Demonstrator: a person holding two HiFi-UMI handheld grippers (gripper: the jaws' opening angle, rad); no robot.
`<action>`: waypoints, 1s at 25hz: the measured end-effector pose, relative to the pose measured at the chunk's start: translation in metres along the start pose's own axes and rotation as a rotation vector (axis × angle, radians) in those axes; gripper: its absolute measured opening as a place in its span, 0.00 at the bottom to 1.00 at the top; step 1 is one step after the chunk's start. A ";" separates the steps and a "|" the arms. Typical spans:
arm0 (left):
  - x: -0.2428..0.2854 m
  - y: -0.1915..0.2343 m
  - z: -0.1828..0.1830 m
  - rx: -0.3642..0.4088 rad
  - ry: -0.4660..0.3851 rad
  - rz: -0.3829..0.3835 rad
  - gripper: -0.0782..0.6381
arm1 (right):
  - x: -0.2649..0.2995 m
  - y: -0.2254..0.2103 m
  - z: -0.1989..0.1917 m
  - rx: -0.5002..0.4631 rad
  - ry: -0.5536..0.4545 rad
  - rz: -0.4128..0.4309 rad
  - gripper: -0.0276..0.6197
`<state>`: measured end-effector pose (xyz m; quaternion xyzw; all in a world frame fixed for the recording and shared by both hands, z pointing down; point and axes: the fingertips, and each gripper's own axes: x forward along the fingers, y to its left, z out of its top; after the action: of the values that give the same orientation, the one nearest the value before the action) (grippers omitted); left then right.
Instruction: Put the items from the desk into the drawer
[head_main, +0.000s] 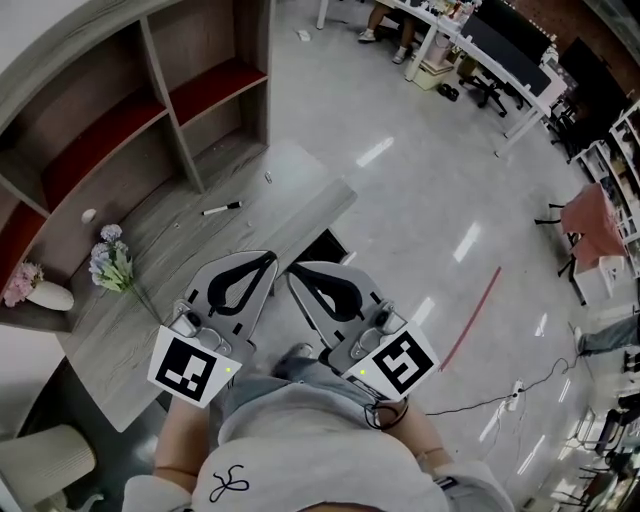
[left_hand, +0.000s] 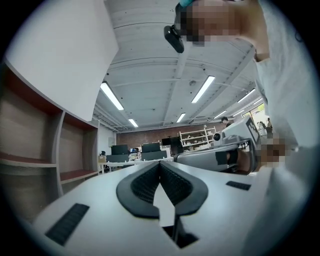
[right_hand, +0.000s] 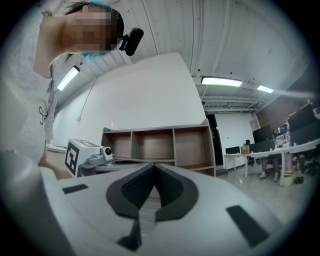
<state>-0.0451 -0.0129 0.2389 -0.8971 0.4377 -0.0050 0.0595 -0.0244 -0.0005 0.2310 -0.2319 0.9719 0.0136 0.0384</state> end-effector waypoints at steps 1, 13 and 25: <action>0.006 -0.001 0.000 0.006 -0.003 0.003 0.12 | -0.002 -0.006 -0.001 0.003 -0.001 0.001 0.05; 0.039 0.007 -0.020 -0.011 0.065 0.020 0.12 | -0.001 -0.047 -0.013 0.065 -0.004 -0.004 0.05; 0.058 0.068 -0.042 0.004 0.093 -0.009 0.12 | 0.036 -0.072 -0.017 0.071 0.023 -0.076 0.05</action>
<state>-0.0652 -0.1040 0.2704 -0.8978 0.4358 -0.0478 0.0410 -0.0248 -0.0811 0.2445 -0.2670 0.9627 -0.0252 0.0358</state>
